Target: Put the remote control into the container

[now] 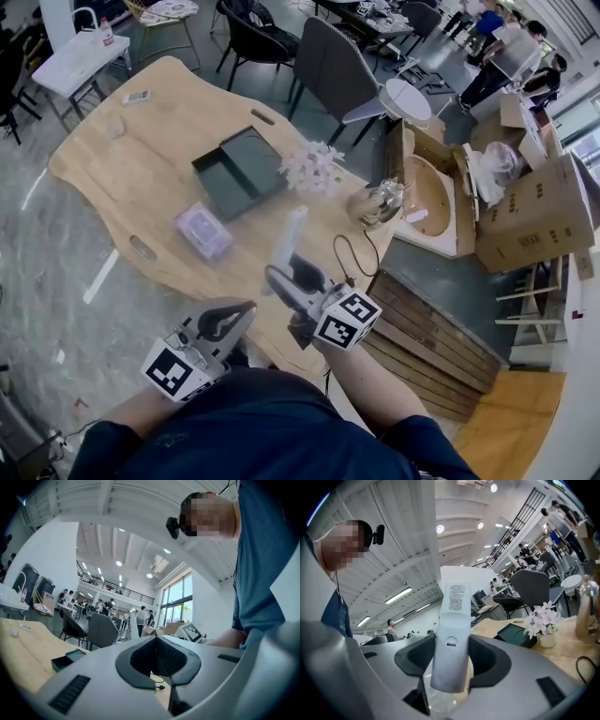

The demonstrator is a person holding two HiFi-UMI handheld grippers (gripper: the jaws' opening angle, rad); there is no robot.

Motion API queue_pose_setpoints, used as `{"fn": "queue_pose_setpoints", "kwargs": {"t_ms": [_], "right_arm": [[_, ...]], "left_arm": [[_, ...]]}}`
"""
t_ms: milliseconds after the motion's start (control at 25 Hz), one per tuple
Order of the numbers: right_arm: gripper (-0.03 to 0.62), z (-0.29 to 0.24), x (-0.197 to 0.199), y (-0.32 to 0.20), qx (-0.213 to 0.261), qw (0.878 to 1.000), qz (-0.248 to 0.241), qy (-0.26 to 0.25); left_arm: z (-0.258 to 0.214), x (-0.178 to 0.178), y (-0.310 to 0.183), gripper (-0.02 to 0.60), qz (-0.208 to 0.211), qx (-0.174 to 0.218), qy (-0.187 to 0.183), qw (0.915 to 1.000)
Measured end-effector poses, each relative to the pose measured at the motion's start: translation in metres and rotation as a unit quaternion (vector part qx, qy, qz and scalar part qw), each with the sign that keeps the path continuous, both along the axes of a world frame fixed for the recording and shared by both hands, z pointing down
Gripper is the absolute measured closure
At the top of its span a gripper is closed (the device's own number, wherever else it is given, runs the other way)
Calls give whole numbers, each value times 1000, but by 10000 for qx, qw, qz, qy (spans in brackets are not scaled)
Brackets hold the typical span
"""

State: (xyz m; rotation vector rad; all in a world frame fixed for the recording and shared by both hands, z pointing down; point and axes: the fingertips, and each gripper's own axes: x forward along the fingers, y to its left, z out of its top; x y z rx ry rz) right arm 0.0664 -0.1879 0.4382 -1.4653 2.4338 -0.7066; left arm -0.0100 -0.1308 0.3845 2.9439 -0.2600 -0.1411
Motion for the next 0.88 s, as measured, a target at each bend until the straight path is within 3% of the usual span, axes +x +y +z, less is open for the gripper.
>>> {"fn": "queue_pose_setpoints", "kwargs": {"t_ms": [240,880], "right_arm": [[361,15,3,-47,-108,9998,-80,111],[362,98,6,-187,-731,9952,-222,617]], "left_arm": [[9,-6,-11,551,-82,-33,-260,9996],[37,-40,-59,551,-556,-312,-424,9971]]}}
